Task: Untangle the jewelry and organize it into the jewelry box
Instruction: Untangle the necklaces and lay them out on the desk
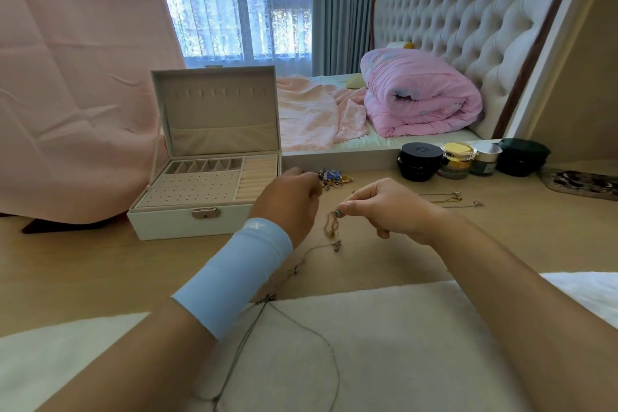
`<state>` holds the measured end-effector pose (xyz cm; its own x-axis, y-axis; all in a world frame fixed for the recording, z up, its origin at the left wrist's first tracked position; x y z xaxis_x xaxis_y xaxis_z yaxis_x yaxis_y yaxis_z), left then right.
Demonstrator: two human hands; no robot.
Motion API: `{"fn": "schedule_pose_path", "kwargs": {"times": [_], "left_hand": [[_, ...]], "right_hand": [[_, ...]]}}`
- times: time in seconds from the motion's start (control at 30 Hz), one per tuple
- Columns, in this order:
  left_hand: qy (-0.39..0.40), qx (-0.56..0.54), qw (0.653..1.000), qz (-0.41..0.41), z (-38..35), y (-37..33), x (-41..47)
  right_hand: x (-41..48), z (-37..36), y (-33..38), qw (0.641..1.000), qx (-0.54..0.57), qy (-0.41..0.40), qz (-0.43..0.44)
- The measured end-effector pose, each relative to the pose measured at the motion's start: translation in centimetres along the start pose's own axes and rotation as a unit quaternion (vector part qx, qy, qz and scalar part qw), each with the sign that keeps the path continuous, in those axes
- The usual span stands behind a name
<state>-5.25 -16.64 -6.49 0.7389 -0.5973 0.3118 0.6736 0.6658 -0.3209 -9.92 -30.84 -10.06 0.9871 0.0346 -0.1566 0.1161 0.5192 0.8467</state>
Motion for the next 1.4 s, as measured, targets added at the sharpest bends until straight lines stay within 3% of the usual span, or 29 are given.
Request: {"fn": "schedule_pose_path", "kwargs": {"times": [0.13, 0.2, 0.37, 0.47, 0.6, 0.73, 0.9, 1.1, 1.17, 1.27, 1.4], "left_hand": [[0.133, -0.095, 0.985, 0.059, -3.2, 0.8, -1.7], [0.158, -0.121, 0.977, 0.079, -4.2, 1.2, -2.0], [0.118, -0.244, 0.959, 0.088, -4.1, 1.9, -1.5], [0.089, -0.382, 0.911, 0.127, -3.8, 2.8, -1.8], [0.113, -0.463, 0.866, 0.151, -3.8, 3.2, -2.1], [0.087, -0.520, 0.837, 0.146, -3.0, 3.8, -1.8], [0.120, -0.555, 0.813, 0.128, -3.1, 3.6, -1.8], [0.174, -0.629, 0.741, 0.159, -4.0, 3.1, -2.4], [0.203, -0.606, 0.753, 0.158, -3.8, 3.2, -2.4], [0.237, -0.538, 0.798, 0.134, -3.2, 3.4, -2.4], [0.306, -0.451, 0.829, 0.124, -2.5, 3.7, -2.8]], "right_hand": [[0.2, 0.4, -0.2, 1.000, 0.008, -0.009, 0.006], [0.4, 0.5, -0.2, 1.000, 0.014, -0.016, 0.008], [0.7, 0.7, -0.4, 0.999, 0.051, -0.006, 0.013], [0.9, 0.5, -0.8, 0.995, 0.096, 0.007, 0.005], [1.3, -0.4, -1.0, 0.992, 0.122, 0.027, -0.008], [1.4, -0.3, -1.6, 0.996, 0.083, 0.000, -0.038], [1.2, -0.4, -1.8, 0.999, 0.014, 0.007, -0.050], [1.4, -0.4, -1.5, 0.995, -0.090, 0.001, -0.040], [1.4, -0.1, -1.4, 0.993, -0.111, -0.012, -0.038], [1.2, 0.8, -1.3, 0.985, -0.161, -0.024, -0.053], [0.8, 2.5, -1.5, 0.958, -0.266, -0.062, -0.088]]}}
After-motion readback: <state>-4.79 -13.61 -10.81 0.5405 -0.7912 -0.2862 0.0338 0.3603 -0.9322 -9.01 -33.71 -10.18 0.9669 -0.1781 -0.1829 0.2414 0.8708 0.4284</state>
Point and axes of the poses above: each hand's wrist, its own x-axis towards the middle knuckle, its own z-axis out of the back of the hand, y = z × x, the point moved 8 cm from there along x, towards the middle knuckle, and after that the axes turned 8 degrees about y, right-handed, at the moved point
